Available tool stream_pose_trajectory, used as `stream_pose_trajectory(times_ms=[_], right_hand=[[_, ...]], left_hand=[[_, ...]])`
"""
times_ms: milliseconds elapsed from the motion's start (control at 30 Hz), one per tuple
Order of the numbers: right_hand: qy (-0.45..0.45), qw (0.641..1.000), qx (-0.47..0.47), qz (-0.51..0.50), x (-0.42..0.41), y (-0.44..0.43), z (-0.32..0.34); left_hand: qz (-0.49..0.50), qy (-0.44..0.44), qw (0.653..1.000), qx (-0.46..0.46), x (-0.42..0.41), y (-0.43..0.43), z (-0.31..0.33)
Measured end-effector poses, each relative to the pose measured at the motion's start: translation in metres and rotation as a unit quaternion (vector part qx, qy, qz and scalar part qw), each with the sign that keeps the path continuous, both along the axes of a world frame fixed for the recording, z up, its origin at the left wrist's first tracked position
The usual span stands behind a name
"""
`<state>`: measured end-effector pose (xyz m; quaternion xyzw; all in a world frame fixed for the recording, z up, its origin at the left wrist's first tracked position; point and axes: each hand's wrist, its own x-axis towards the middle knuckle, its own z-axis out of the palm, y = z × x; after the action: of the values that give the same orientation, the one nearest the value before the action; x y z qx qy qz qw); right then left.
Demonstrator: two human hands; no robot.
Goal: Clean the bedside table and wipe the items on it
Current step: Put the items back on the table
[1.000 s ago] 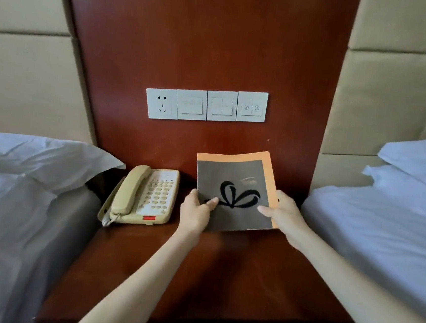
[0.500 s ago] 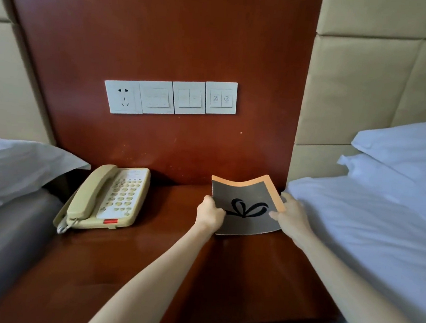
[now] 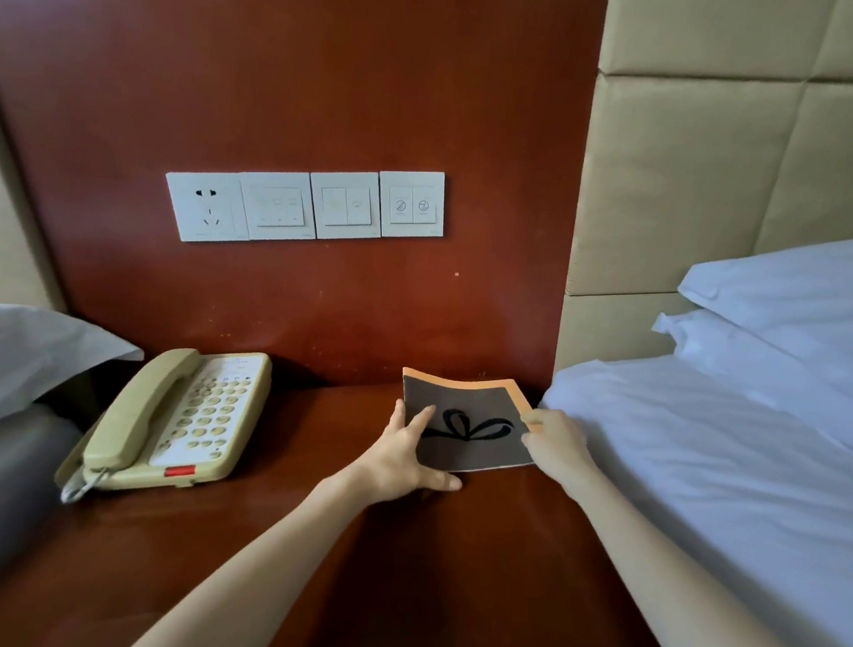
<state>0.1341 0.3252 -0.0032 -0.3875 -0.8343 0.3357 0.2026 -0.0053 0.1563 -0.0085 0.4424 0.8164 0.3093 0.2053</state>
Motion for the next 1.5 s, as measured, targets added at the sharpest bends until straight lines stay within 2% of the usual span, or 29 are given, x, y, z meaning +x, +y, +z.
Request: stream_pose_trajectory(times_ms=[167, 300, 633, 833, 1000, 1200, 1333, 1500], right_hand=[[-0.018, 0.998, -0.019, 0.057, -0.007, 0.0, 0.002], [-0.021, 0.997, -0.026, 0.064, -0.014, 0.002, 0.004], [-0.058, 0.992, -0.052, 0.099, -0.011, 0.005, 0.007], [-0.07, 0.993, -0.019, 0.097, -0.004, -0.002, 0.023], [-0.044, 0.996, 0.015, 0.081, -0.008, -0.021, 0.048], [-0.001, 0.991, 0.024, 0.133, -0.026, -0.072, 0.072], [0.031, 0.983, -0.014, 0.181, -0.045, -0.117, 0.082], [0.068, 0.969, -0.071, 0.227, -0.068, -0.169, 0.093]], left_hand=[[0.023, 0.078, 0.997, -0.01, -0.009, 0.0, 0.0], [0.038, 0.106, 0.994, -0.006, -0.006, 0.0, 0.002], [0.064, 0.099, 0.993, -0.028, 0.006, 0.0, 0.005], [0.108, 0.109, 0.988, 0.037, -0.001, -0.026, 0.021], [0.142, 0.098, 0.981, 0.092, -0.012, -0.063, 0.04], [0.168, 0.054, 0.972, 0.153, -0.027, -0.117, 0.06], [0.195, -0.005, 0.963, 0.189, -0.033, -0.159, 0.074], [0.216, -0.025, 0.953, 0.209, -0.042, -0.218, 0.085]])
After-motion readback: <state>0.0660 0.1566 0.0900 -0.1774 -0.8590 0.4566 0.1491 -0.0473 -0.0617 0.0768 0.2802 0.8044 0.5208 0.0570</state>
